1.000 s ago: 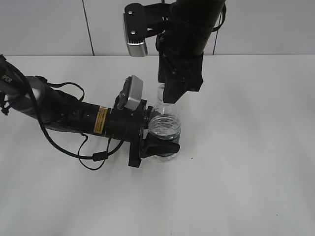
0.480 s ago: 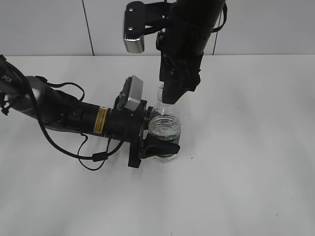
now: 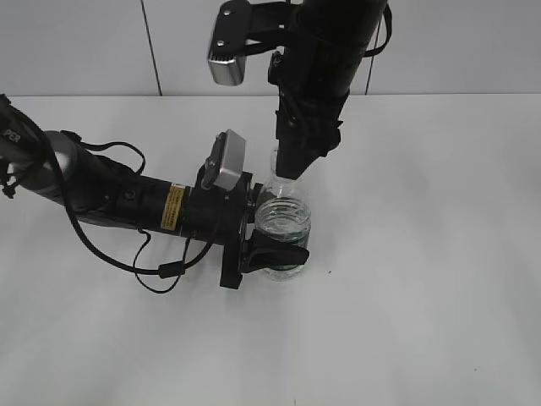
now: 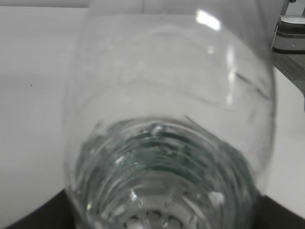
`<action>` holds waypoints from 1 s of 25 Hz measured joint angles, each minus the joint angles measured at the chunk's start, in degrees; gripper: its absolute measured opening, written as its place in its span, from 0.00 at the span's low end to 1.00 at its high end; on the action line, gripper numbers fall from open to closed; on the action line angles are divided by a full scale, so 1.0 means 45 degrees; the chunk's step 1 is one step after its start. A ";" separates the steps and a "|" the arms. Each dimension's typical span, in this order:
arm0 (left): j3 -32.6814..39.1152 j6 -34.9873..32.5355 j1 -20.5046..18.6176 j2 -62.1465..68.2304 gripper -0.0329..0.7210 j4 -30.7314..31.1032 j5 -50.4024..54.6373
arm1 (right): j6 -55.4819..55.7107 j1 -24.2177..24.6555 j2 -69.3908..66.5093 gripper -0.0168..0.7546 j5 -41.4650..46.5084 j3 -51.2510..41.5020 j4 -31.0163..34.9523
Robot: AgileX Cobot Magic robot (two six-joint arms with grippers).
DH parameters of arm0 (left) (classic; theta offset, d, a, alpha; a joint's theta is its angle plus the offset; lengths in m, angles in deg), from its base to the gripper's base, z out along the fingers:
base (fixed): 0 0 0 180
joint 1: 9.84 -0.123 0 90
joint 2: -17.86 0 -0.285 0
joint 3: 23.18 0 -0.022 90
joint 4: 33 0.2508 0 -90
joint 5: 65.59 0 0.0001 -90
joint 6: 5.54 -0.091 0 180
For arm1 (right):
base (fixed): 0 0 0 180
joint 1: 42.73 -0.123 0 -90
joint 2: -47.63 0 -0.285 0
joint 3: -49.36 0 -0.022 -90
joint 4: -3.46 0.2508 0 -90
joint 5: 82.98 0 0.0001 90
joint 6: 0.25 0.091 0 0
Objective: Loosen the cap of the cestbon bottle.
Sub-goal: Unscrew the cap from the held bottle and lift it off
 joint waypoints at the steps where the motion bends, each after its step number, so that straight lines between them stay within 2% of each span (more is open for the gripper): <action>1: 0.0000 0.0000 0.0000 0.0000 0.58 0.0000 0.0000 | 0.0065 0.0000 0.0000 0.61 0.0000 0.0000 0.0000; 25: 0.0000 0.0000 0.0000 0.0000 0.58 0.0000 0.0000 | 0.1446 0.0000 0.0203 0.61 -0.0026 0.0000 0.0168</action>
